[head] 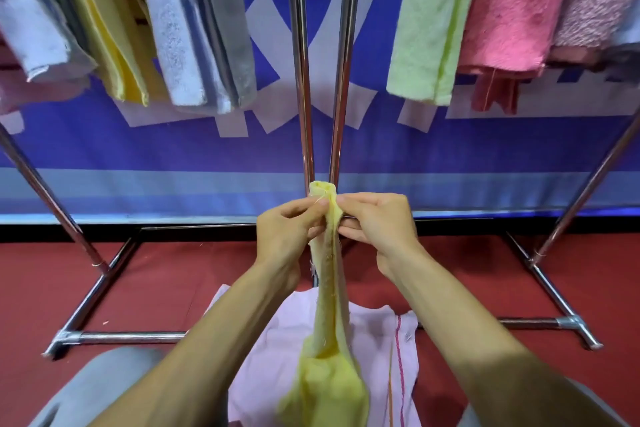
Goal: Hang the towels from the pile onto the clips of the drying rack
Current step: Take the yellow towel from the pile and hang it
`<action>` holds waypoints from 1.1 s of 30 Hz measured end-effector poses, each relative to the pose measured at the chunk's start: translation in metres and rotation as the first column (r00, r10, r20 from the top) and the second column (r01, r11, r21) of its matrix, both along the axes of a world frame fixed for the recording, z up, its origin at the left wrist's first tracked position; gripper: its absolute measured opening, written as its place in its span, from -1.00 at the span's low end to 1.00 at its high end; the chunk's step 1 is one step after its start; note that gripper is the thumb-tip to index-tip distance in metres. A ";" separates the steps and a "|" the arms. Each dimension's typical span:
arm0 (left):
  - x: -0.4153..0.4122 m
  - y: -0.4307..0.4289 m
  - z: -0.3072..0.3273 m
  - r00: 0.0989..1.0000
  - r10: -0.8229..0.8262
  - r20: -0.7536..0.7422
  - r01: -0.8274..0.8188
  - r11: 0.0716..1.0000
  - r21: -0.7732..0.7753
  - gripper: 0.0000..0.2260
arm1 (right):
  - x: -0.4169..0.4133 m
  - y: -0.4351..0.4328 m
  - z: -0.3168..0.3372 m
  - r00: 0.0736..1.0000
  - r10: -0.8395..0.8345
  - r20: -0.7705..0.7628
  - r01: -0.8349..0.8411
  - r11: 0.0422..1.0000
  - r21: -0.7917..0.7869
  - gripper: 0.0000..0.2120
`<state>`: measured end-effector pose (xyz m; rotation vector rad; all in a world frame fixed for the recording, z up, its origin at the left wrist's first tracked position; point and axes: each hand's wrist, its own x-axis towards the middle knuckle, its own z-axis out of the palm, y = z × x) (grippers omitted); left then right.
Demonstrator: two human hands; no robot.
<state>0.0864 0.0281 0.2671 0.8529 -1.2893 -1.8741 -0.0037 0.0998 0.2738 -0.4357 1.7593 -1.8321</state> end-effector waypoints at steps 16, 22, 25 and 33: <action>0.030 -0.017 0.015 0.954 -0.261 0.145 0.279 0.952 -0.124 -0.74 | -0.007 0.014 0.012 0.919 0.169 -0.356 -0.118 0.980 0.161 -0.92; 0.047 -0.027 0.017 0.863 -0.286 0.416 0.453 0.803 -0.388 -0.36 | -0.006 0.031 0.028 0.745 0.426 -0.513 -0.422 0.897 0.132 -0.79; 0.048 -0.022 0.020 0.842 -0.413 0.346 0.532 0.740 -0.411 -0.71 | -0.010 0.039 0.034 0.701 0.385 -0.600 -0.388 0.912 0.132 -0.75; 0.034 0.006 0.011 0.929 -0.298 0.220 0.370 0.710 -0.599 -0.75 | -0.009 0.055 0.039 0.577 0.136 -0.805 0.000 0.986 0.167 -0.81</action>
